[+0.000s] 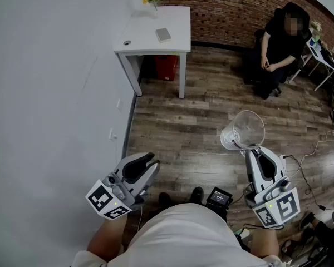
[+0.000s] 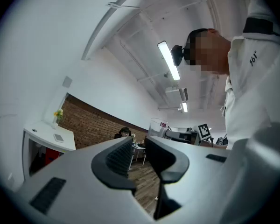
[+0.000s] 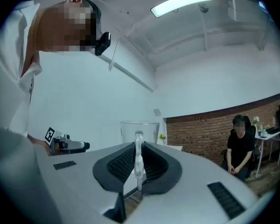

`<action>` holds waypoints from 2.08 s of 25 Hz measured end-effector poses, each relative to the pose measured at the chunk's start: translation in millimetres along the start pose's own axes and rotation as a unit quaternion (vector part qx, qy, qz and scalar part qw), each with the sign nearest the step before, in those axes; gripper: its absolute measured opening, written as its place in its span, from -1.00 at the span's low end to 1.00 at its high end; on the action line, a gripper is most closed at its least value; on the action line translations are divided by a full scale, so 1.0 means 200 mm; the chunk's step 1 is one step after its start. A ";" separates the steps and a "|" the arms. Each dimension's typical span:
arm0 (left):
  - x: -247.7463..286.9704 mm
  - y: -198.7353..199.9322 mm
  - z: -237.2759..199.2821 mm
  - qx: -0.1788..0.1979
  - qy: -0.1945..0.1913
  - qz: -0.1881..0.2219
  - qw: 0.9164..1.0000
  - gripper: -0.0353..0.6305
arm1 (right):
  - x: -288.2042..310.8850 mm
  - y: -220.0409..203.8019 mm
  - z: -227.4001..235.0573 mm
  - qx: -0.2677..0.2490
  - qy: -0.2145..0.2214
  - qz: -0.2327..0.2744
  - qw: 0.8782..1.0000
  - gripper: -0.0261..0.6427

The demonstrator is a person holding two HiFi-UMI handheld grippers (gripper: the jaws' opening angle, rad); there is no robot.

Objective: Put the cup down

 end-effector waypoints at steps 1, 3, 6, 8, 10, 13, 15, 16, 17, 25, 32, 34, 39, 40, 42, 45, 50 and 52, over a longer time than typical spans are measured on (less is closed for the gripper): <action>0.01 0.00 0.00 -0.001 -0.002 -0.001 1.000 -0.65 | 0.01 0.00 0.00 0.000 0.001 0.001 1.000 -0.82; 0.02 -0.01 -0.01 -0.003 -0.004 -0.004 1.000 -0.65 | 0.02 0.00 0.01 0.001 0.003 0.001 1.000 -0.82; 0.03 -0.02 0.00 -0.007 -0.006 -0.006 1.000 -0.65 | 0.03 0.00 0.02 0.000 0.007 -0.001 1.000 -0.82; 0.04 -0.02 0.00 -0.008 -0.003 -0.006 1.000 -0.65 | 0.04 0.00 0.03 0.000 0.010 -0.001 1.000 -0.82; 0.05 -0.02 0.00 -0.010 -0.002 -0.007 1.000 -0.65 | 0.04 0.00 0.04 0.000 0.013 -0.002 1.000 -0.82; 0.06 -0.03 0.00 -0.013 -0.002 -0.008 1.000 -0.65 | 0.04 0.00 0.05 0.000 0.015 -0.003 1.000 -0.82; 0.07 -0.04 0.00 -0.012 -0.001 -0.008 1.000 -0.65 | 0.04 -0.01 0.06 0.002 0.016 -0.004 1.000 -0.82; 0.07 -0.04 0.00 -0.012 0.000 -0.008 1.000 -0.65 | 0.04 -0.01 0.06 0.003 0.017 -0.006 1.000 -0.82; 0.07 -0.04 0.00 -0.012 0.001 -0.008 1.000 -0.65 | 0.05 -0.02 0.07 0.005 0.020 -0.008 1.000 -0.82; 0.11 -0.07 0.02 -0.020 0.015 -0.016 1.000 -0.65 | 0.03 -0.05 0.12 0.014 0.035 -0.014 0.999 -0.82; 0.26 -0.08 0.05 -0.028 0.030 -0.019 0.999 -0.65 | 0.04 -0.03 0.29 0.022 0.044 -0.016 0.999 -0.82; 0.26 -0.12 0.07 -0.027 0.034 -0.016 0.999 -0.65 | 0.01 -0.05 0.31 0.021 0.048 -0.014 0.999 -0.82; 0.41 -0.12 0.05 -0.035 0.050 -0.013 0.998 -0.65 | 0.07 -0.02 0.47 0.025 0.062 -0.022 0.998 -0.82; 0.44 -0.12 0.04 -0.037 0.053 -0.013 0.998 -0.65 | 0.09 -0.01 0.50 0.026 0.064 -0.024 0.997 -0.82; 0.48 -0.14 0.04 -0.040 0.058 -0.013 0.997 -0.65 | 0.09 -0.02 0.54 0.026 0.070 -0.026 0.997 -0.82; 0.49 -0.18 0.05 -0.041 0.066 -0.012 0.997 -0.65 | 0.10 -0.06 0.58 0.027 0.078 -0.026 0.996 -0.82; 0.50 -0.22 0.04 -0.041 0.078 -0.016 0.996 -0.65 | 0.13 -0.10 0.63 0.032 0.083 -0.025 0.996 -0.82; 0.50 -0.23 0.04 -0.038 0.083 -0.017 0.996 -0.65 | 0.13 -0.11 0.64 0.031 0.086 -0.024 0.996 -0.82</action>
Point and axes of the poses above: the fingertips, and each gripper's own axes: x forward along the fingers, z to its right, y out of its top, the point moved 3 cm from there along -x, backward along the fingers, and after that the axes turned 5 degrees about x, right-handed, at the moved point
